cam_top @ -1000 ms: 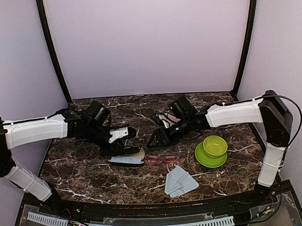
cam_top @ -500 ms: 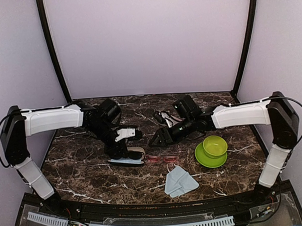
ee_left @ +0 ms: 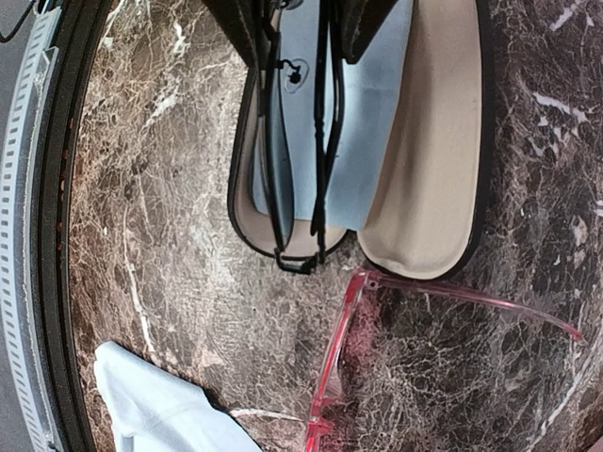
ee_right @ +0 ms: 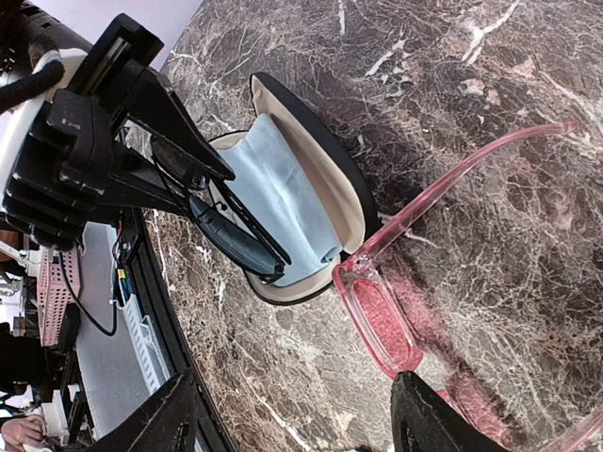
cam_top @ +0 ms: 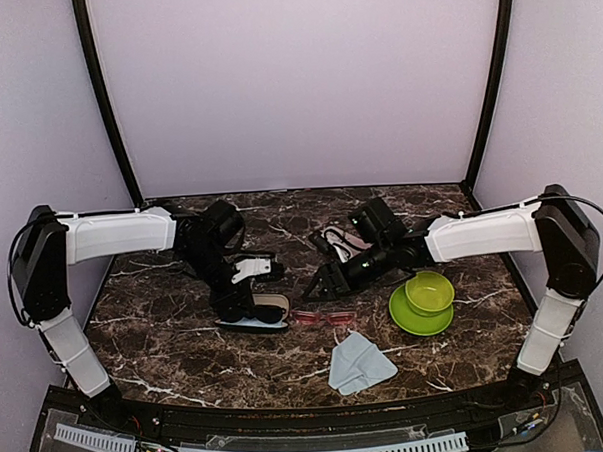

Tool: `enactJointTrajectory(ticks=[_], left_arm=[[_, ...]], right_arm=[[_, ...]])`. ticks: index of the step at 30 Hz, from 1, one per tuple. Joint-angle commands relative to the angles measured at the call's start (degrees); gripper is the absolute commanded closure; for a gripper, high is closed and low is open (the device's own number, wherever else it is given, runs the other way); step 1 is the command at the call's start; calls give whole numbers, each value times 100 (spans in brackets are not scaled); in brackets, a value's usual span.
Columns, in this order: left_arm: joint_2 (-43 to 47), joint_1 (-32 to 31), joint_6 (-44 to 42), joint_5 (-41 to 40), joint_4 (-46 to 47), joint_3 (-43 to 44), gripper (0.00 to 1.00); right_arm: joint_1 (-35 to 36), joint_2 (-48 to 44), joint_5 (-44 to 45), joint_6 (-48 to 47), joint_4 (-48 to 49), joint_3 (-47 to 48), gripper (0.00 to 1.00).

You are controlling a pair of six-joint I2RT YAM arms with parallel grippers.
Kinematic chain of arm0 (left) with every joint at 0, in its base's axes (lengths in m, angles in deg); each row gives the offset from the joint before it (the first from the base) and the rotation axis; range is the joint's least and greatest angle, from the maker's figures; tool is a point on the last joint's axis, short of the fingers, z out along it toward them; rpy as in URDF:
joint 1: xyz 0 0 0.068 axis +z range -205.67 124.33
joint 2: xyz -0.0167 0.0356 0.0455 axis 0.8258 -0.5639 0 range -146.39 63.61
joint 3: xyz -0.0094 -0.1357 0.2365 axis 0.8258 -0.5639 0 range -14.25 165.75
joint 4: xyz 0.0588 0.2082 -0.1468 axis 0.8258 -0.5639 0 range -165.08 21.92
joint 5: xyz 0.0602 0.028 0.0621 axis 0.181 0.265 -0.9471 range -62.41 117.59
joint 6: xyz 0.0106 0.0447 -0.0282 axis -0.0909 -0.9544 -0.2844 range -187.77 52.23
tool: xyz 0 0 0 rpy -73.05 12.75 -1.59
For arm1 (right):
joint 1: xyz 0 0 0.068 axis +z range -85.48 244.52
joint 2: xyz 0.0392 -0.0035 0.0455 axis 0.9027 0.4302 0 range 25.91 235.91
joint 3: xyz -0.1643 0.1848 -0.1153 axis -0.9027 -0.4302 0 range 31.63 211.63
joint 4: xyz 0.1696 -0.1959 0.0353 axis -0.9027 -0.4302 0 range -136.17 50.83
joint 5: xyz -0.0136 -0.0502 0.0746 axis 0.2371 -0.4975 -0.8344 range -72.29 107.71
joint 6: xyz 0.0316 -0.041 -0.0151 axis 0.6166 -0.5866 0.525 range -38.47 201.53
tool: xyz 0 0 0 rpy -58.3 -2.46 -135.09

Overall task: Organize the sunglasses
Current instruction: Place the sunglasses in the sunglasses case.

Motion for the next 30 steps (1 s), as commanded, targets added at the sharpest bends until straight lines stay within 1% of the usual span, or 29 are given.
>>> enactJointTrajectory(ticks=[1, 17, 21, 30], left_arm=[[-52, 60, -90, 259, -221, 187, 73], [81, 78, -31, 525, -111, -100, 74], [115, 82, -36, 489, -62, -187, 74], [-9, 78, 240, 536, -108, -252, 74]], right_arm=[[-36, -217, -40, -50, 243, -99, 30], [-45, -209, -50, -6, 297, -194, 30], [-43, -227, -38, 2, 306, -215, 30], [-50, -216, -49, 29, 341, -244, 30]])
